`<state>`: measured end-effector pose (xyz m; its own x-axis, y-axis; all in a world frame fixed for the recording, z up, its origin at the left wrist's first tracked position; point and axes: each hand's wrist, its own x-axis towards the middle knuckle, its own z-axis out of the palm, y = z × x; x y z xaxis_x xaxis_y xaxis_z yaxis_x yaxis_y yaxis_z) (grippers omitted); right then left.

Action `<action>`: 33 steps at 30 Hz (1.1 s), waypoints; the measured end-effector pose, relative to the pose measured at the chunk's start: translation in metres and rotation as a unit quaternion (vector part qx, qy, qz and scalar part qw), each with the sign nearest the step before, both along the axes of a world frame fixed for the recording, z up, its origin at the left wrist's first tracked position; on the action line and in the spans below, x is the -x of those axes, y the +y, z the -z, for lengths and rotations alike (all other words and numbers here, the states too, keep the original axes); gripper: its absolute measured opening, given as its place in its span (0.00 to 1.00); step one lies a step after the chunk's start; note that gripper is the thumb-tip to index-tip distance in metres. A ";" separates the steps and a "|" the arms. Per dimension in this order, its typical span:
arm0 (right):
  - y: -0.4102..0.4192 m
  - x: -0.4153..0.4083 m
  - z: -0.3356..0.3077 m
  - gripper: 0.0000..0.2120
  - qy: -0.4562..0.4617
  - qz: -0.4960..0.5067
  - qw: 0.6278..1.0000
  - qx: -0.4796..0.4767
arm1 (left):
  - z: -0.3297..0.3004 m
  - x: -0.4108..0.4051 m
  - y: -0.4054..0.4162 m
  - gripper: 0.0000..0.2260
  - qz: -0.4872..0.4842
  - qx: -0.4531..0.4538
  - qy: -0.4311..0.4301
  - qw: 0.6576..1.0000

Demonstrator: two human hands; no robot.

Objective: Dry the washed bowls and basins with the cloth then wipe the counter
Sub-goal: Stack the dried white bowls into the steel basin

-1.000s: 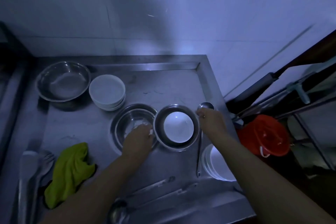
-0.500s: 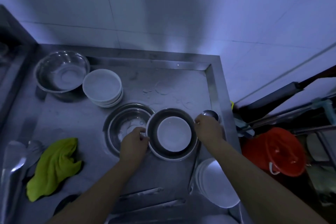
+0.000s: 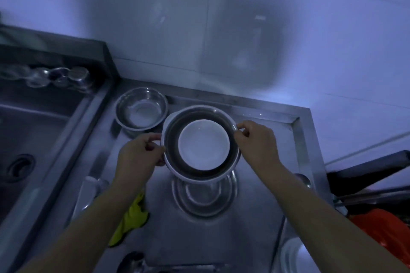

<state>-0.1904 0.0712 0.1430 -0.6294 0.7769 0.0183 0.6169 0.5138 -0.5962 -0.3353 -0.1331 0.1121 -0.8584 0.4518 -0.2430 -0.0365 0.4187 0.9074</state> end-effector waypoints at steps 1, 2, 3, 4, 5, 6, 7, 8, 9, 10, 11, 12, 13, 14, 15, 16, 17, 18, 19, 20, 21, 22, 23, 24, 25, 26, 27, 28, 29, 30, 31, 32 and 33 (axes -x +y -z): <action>-0.006 0.019 -0.005 0.06 0.010 -0.006 1.000 0.003 | -0.005 0.020 -0.007 0.10 -0.008 -0.008 0.009 1.000; -0.013 0.039 -0.009 0.06 0.017 -0.014 1.000 0.004 | -0.009 0.040 -0.014 0.11 -0.015 -0.010 0.022 1.000; -0.019 0.059 -0.011 0.06 0.021 -0.021 1.000 0.006 | -0.012 0.059 -0.020 0.12 -0.018 -0.010 0.036 0.999; -0.024 0.079 -0.013 0.07 0.023 -0.028 0.999 0.008 | -0.015 0.079 -0.026 0.12 -0.018 -0.013 0.045 0.999; -0.028 0.099 -0.014 0.07 0.023 -0.034 0.999 0.010 | -0.018 0.097 -0.030 0.12 -0.018 -0.016 0.053 0.998; -0.031 0.119 -0.013 0.07 0.023 -0.037 0.999 0.014 | -0.019 0.114 -0.033 0.13 -0.017 -0.016 0.063 0.998; -0.034 0.139 -0.011 0.07 0.022 -0.038 0.999 0.021 | -0.020 0.131 -0.034 0.14 -0.018 -0.008 0.076 0.997; -0.035 0.157 -0.009 0.07 0.020 -0.037 0.999 0.027 | -0.019 0.148 -0.035 0.14 -0.023 0.002 0.085 0.996; -0.036 0.175 -0.005 0.07 0.016 -0.034 0.999 0.028 | -0.017 0.163 -0.035 0.13 -0.028 0.006 0.089 0.996; -0.036 0.192 0.001 0.07 0.008 -0.032 0.999 0.024 | -0.012 0.177 -0.034 0.12 -0.029 0.008 0.090 0.996; -0.035 0.209 0.007 0.08 -0.006 -0.030 0.999 0.014 | -0.006 0.191 -0.032 0.09 -0.026 0.017 0.090 0.995; -0.034 0.224 0.014 0.09 -0.024 -0.029 0.999 0.000 | 0.000 0.203 -0.030 0.09 -0.024 0.030 0.090 0.995; -0.034 0.237 0.022 0.09 -0.041 -0.027 0.999 -0.010 | 0.008 0.214 -0.028 0.09 -0.021 0.046 0.089 0.995; -0.033 0.248 0.030 0.09 -0.054 -0.025 0.998 -0.014 | 0.018 0.224 -0.026 0.10 -0.013 0.065 0.090 0.994; -0.032 0.257 0.039 0.09 -0.067 -0.021 0.997 -0.014 | 0.027 0.233 -0.025 0.11 -0.002 0.089 0.094 0.992; -0.032 0.265 0.048 0.09 -0.084 -0.018 0.996 -0.014 | 0.036 0.240 -0.023 0.12 0.009 0.110 0.096 0.989; -0.031 0.272 0.057 0.08 -0.102 -0.016 0.994 -0.015 | 0.045 0.245 -0.022 0.12 0.014 0.125 0.095 0.987; -0.031 0.277 0.065 0.08 -0.121 -0.015 0.992 -0.017 | 0.053 0.250 -0.020 0.13 0.013 0.130 0.096 0.987; -0.030 0.282 0.073 0.07 -0.137 -0.016 0.990 -0.018 | 0.061 0.252 -0.019 0.13 0.008 0.131 0.100 0.986; -0.030 0.286 0.080 0.07 -0.150 -0.014 0.988 -0.018 | 0.068 0.255 -0.018 0.12 0.005 0.135 0.109 0.985; -0.030 0.289 0.086 0.08 -0.159 -0.012 0.987 -0.019 | 0.074 0.257 -0.017 0.12 0.011 0.144 0.119 0.982; -0.030 0.292 0.092 0.10 -0.166 -0.010 0.986 -0.019 | 0.080 0.259 -0.017 0.12 0.020 0.150 0.126 0.980; -0.030 0.295 0.098 0.11 -0.175 -0.011 0.984 -0.021 | 0.085 0.260 -0.016 0.11 0.028 0.152 0.129 0.980; -0.030 0.296 0.102 0.10 -0.185 -0.016 0.982 -0.027 | 0.089 0.262 -0.016 0.11 0.033 0.154 0.131 0.979; -0.030 0.298 0.106 0.08 -0.199 -0.025 0.979 -0.037 | 0.092 0.264 -0.016 0.11 0.035 0.161 0.135 0.977; -0.030 0.299 0.109 0.07 -0.213 -0.036 0.975 -0.048 | 0.094 0.264 -0.016 0.11 0.037 0.172 0.143 0.974; -0.030 0.300 0.111 0.07 -0.227 -0.045 0.971 -0.060 | 0.096 0.265 -0.016 0.11 0.040 0.183 0.152 0.970; -0.030 0.301 0.112 0.07 -0.241 -0.051 0.967 -0.068 | 0.098 0.265 -0.016 0.11 0.046 0.192 0.162 0.967; -0.030 0.302 0.112 0.07 -0.253 -0.054 0.963 -0.071 | 0.099 0.264 -0.015 0.11 0.051 0.198 0.169 0.964; -0.030 0.303 0.112 0.07 -0.262 -0.056 0.961 -0.075 | 0.100 0.264 -0.015 0.11 0.054 0.201 0.173 0.963; -0.030 0.303 0.112 0.06 -0.270 -0.057 0.958 -0.082 | 0.101 0.265 -0.015 0.11 0.054 0.203 0.173 0.962; -0.030 0.304 0.111 0.06 -0.277 -0.060 0.955 -0.091 | 0.101 0.265 -0.015 0.11 0.053 0.202 0.169 0.963; -0.030 0.305 0.111 0.06 -0.284 -0.064 0.951 -0.099 | 0.102 0.265 -0.016 0.11 0.055 0.198 0.165 0.965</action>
